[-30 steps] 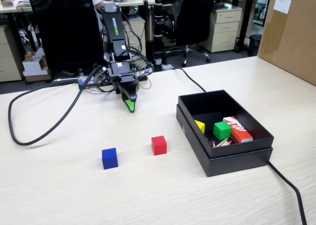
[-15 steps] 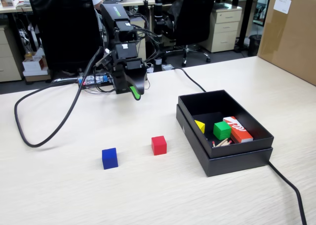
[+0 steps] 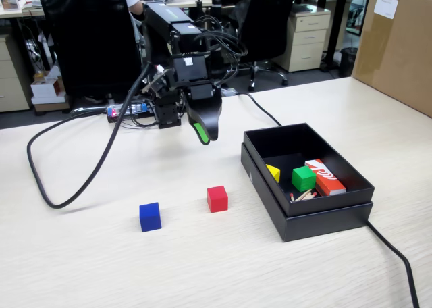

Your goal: Put the red cube on top of the blue cube

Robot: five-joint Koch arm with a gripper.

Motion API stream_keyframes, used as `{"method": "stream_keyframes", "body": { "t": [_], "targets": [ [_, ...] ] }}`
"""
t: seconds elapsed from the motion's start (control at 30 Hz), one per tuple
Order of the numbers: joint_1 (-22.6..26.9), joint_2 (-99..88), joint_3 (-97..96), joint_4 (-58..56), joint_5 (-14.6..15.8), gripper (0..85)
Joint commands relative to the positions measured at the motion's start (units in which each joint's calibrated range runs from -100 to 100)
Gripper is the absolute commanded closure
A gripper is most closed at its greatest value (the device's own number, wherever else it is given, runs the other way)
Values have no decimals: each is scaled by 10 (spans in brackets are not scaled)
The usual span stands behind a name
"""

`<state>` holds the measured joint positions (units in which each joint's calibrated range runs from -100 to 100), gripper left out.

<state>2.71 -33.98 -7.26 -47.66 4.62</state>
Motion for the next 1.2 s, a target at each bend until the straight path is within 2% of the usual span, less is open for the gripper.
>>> {"method": "stream_keyframes", "body": {
  "t": [0.0, 0.4, 1.17],
  "targets": [
    [-3, 40, 71, -5, 1, 410],
    [-5, 246, 187, -5, 7, 407],
    [-4, 379, 236, -4, 11, 404]
  ]
}}
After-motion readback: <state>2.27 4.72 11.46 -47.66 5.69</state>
